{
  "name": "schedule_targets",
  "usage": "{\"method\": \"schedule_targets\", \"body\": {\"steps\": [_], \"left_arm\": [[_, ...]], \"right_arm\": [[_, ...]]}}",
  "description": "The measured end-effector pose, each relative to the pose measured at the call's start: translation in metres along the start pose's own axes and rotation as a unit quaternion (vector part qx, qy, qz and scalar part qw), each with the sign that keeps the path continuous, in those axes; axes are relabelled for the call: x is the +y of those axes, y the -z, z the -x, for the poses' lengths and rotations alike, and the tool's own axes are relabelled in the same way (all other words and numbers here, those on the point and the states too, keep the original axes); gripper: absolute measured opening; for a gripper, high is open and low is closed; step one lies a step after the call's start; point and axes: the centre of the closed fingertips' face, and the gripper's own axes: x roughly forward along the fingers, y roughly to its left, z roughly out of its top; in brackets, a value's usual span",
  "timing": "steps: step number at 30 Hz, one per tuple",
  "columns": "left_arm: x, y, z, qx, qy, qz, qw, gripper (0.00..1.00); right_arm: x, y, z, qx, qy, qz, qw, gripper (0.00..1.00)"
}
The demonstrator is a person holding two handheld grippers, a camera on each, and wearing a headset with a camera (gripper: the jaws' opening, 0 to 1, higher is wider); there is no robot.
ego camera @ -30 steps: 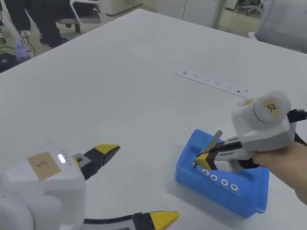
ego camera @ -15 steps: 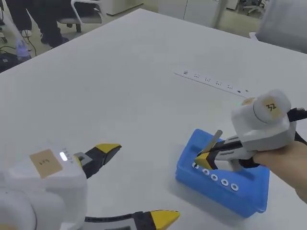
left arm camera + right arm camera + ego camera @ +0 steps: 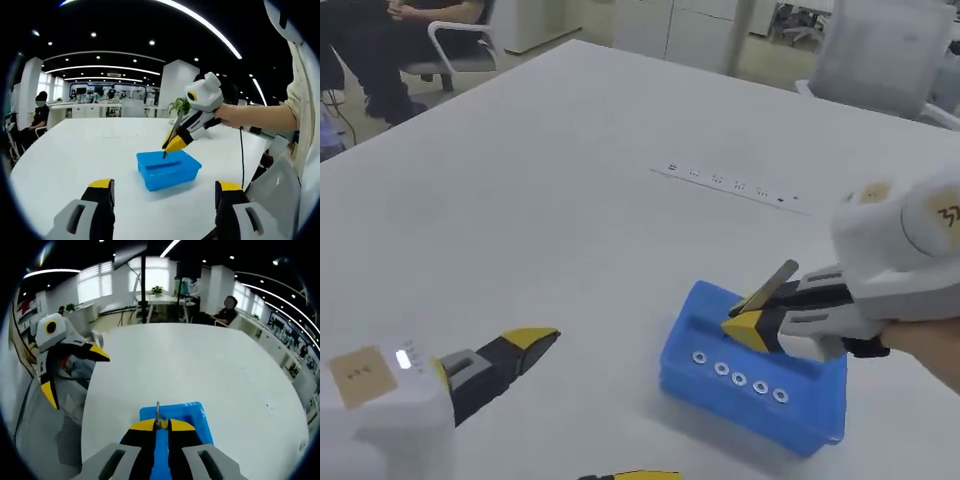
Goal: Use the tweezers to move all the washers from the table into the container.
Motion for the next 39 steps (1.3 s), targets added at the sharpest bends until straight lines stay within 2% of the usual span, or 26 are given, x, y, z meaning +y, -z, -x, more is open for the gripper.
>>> {"method": "schedule_targets", "body": {"steps": [2,4,8,10,13,14,17,20,22,23,28,33,36,37,39], "left_arm": [[-0.003,0.001,0.001,-0.001,0.006,-0.007,1.0000,0.83],[-0.004,0.007,0.002,0.011,0.013,0.001,0.9999,0.83],[-0.008,0.005,0.007,0.006,0.026,0.008,0.9996,0.81],[-0.012,0.002,0.009,0.011,0.033,-0.007,0.9994,0.79],[-0.021,-0.004,0.009,0.019,0.059,-0.012,0.9980,0.72],[-0.018,-0.001,0.010,0.020,0.063,-0.017,0.9976,0.71],[-0.020,0.002,0.009,0.030,0.084,-0.053,0.9946,0.63],[-0.028,0.000,0.006,0.036,0.109,-0.056,0.9918,0.56],[-0.035,-0.003,0.005,0.040,0.130,-0.064,0.9886,0.54],[-0.036,-0.003,0.004,0.040,0.132,-0.069,0.9880,0.53],[-0.049,-0.008,0.000,0.050,0.158,-0.113,0.9797,0.42],[-0.062,-0.015,-0.004,0.051,0.191,-0.123,0.9726,0.37],[-0.069,-0.019,-0.005,0.049,0.213,-0.152,0.9640,0.26],[-0.072,-0.020,-0.005,0.050,0.222,-0.162,0.9601,0.24],[-0.077,-0.019,-0.006,0.054,0.234,-0.165,0.9566,0.24]], "right_arm": [[0.003,-0.002,0.006,-0.004,0.004,0.002,1.0000,0.05],[0.008,-0.003,0.012,-0.008,0.007,0.003,0.9999,0.05],[0.019,-0.004,0.021,-0.015,0.009,0.002,0.9998,0.05],[0.027,-0.002,0.025,-0.017,0.010,0.002,0.9998,0.05],[0.039,0.005,0.029,-0.014,0.010,0.000,0.9998,0.05],[0.042,0.006,0.030,-0.013,0.010,0.000,0.9999,0.05],[0.050,0.012,0.033,-0.012,0.009,-0.003,0.9999,0.05],[0.057,0.019,0.034,-0.009,0.006,-0.006,0.9999,0.05],[0.062,0.024,0.035,-0.006,0.003,-0.006,1.0000,0.05],[0.065,0.025,0.036,-0.006,0.001,-0.003,1.0000,0.05],[0.078,0.032,0.038,0.004,-0.010,0.012,0.9999,0.05],[0.096,0.042,0.038,0.031,-0.034,0.059,0.9972,0.05],[0.107,0.048,0.036,0.044,-0.049,0.080,0.9946,0.05],[0.110,0.050,0.036,0.048,-0.053,0.085,0.9938,0.05],[0.116,0.055,0.034,0.057,-0.059,0.093,0.9923,0.05]]}}
